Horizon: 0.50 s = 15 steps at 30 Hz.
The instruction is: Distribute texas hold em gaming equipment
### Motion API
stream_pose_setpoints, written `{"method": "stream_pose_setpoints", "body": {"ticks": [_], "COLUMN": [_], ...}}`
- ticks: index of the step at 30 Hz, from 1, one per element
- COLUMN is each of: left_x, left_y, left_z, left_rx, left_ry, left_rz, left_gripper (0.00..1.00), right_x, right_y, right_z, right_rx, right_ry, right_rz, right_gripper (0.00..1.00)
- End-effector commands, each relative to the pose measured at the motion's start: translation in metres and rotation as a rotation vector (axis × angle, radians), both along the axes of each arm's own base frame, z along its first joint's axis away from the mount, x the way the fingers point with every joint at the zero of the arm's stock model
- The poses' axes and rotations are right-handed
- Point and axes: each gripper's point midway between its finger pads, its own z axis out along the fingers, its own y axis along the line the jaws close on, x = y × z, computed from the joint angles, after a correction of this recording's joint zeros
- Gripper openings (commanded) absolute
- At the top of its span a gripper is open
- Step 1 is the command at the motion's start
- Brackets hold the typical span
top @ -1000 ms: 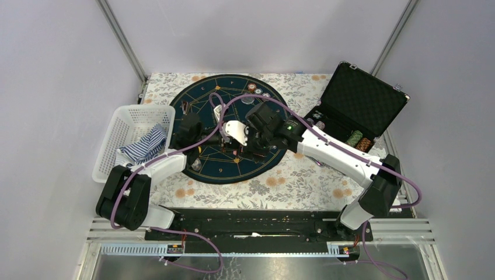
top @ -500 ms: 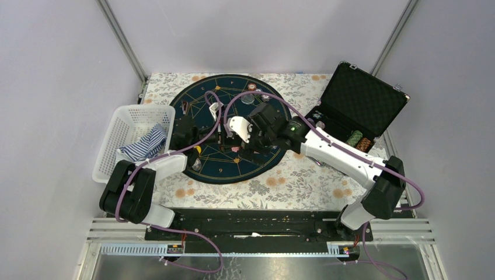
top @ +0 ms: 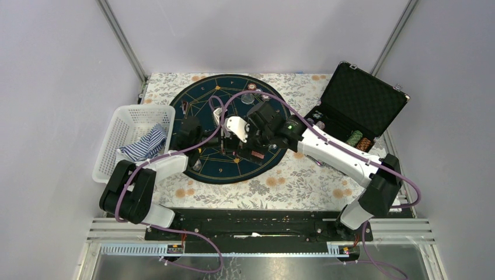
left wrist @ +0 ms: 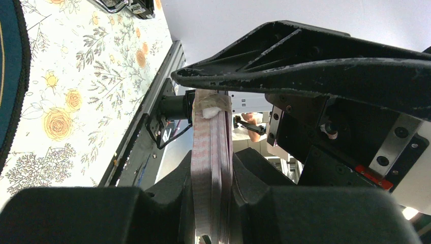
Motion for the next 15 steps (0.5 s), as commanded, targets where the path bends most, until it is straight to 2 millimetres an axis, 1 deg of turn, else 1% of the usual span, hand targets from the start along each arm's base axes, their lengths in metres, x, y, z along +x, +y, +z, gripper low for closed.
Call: {"method": "stream_pose_setpoints", "body": {"ticks": [1, 7, 13, 15], "left_x": [-0.001, -0.003, -0.005, -0.005], "left_y": [-0.002, -0.003, -0.002, -0.002], "left_z": [0.028, 0.034, 0.040, 0.040], "left_rx": [-0.039, -0.057, -0.084, -0.086], "left_ry": [-0.127, -0.133, -0.149, -0.151], "left_rz": [-0.017, -0.027, -0.028, -0.028], "left_gripper": [0.00, 0.00, 0.00, 0.00], "right_x": [0.002, -0.003, -0.004, -0.003], "right_y": [0.006, 0.004, 0.004, 0.003], "right_z": [0.011, 0.000, -0.001, -0.001], "right_rx": [0.025, -0.003, -0.008, -0.008], "right_ry": [-0.016, 0.005, 0.009, 0.006], "right_rz": [0.033, 0.050, 0.054, 0.051], "right_gripper": [0.91, 0.93, 0.93, 0.91]}}
